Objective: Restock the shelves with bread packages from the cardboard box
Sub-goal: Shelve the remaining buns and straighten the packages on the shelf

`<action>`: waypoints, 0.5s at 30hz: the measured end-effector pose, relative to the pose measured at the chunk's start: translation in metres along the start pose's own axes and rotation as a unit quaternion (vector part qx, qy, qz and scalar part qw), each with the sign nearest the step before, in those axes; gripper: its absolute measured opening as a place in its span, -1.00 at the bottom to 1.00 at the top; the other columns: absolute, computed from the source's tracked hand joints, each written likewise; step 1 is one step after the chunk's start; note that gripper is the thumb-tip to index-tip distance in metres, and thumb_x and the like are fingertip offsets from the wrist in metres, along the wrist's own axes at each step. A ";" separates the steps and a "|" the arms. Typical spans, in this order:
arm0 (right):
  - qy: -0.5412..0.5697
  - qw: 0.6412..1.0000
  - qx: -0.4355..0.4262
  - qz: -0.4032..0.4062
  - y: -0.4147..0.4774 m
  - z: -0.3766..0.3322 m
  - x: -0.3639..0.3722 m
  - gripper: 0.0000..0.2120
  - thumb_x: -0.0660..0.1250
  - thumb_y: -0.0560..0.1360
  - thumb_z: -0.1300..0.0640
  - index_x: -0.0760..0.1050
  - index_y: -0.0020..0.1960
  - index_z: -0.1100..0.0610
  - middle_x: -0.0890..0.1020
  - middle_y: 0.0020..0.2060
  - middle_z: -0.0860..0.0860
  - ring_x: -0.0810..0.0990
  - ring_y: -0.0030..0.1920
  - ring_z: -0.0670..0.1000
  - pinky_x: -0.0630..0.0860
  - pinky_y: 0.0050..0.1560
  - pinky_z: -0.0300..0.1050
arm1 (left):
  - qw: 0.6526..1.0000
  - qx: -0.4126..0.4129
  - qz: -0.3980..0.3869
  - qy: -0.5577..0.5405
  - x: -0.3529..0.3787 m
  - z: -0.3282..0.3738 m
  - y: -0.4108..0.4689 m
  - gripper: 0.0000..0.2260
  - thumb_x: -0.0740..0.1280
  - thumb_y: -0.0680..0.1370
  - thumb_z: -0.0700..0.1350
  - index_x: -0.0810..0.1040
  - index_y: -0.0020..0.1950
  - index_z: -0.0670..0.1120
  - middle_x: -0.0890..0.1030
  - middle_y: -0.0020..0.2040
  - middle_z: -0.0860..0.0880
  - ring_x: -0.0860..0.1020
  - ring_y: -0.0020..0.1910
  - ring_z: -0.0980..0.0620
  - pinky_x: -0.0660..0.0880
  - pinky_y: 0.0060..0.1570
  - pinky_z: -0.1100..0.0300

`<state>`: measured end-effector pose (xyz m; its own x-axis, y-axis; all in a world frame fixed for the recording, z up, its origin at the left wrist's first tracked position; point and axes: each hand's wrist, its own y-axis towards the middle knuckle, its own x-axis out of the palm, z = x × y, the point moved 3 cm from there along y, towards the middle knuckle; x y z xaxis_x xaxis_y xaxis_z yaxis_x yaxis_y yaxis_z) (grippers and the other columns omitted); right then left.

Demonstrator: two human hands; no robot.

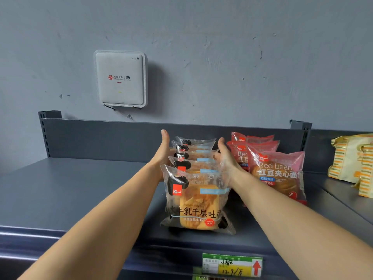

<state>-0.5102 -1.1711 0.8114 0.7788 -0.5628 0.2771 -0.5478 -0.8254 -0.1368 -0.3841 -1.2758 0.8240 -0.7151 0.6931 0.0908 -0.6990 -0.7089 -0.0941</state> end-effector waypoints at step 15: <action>-0.092 0.994 -0.049 -0.024 -0.040 0.006 -0.013 -0.35 -0.01 0.52 -0.39 0.55 -0.04 0.15 0.67 -0.03 0.14 0.61 0.09 0.15 0.40 0.32 0.12 | 0.990 0.001 -0.141 0.001 -0.018 -0.003 -0.049 -0.18 0.00 0.42 0.49 0.60 0.08 -0.21 0.70 0.00 -0.18 0.65 0.02 -0.19 0.49 0.17 -0.10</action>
<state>-0.4963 -1.1308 0.8073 0.8427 -0.5288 0.1010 -0.5286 -0.8483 -0.0310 -0.3369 -1.2536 0.8239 -0.4910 0.8640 0.1112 -0.8711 -0.4869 -0.0635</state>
